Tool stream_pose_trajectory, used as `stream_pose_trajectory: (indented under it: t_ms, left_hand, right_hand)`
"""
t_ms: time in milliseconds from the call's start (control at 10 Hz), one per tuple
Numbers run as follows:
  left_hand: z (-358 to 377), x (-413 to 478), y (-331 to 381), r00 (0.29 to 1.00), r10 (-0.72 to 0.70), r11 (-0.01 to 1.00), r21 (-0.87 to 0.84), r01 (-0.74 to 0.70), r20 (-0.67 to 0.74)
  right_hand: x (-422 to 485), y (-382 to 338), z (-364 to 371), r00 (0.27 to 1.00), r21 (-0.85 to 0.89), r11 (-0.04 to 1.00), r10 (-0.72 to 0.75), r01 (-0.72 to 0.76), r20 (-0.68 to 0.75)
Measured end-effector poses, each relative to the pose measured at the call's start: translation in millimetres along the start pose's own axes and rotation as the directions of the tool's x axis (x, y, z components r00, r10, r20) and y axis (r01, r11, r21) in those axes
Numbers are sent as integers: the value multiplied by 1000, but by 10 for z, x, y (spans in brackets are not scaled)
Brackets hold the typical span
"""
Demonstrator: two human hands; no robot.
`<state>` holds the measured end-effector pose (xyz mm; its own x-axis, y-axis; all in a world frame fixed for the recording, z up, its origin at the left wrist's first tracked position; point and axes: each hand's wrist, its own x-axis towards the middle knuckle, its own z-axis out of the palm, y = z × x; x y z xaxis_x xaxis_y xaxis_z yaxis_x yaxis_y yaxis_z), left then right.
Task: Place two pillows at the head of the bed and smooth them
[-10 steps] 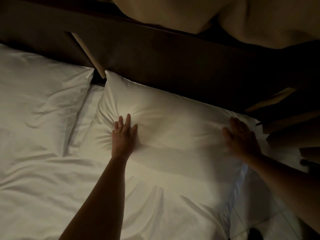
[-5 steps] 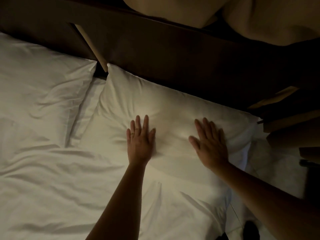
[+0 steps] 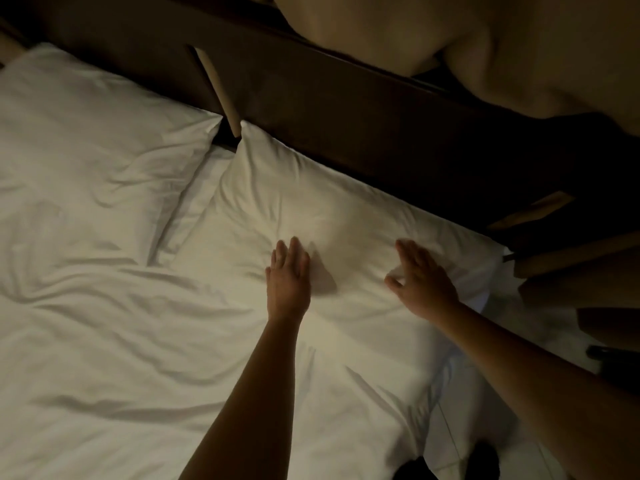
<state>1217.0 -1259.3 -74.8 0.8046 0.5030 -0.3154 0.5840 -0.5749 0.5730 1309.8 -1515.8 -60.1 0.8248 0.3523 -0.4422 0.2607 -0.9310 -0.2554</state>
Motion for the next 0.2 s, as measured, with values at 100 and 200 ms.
stream_pose_trajectory:
  t_ms: [100,200]
  left_hand:
    - [-73,-552,33,981,-155,977,-165,134,-120]
    - [11,-1432,-235,941,-326,939,-143,311,-89]
  right_hand:
    - [-177,51,-276,982,155,988,-8,-22,187]
    - [-511,172,-637,972,366,928,-22,-66,232]
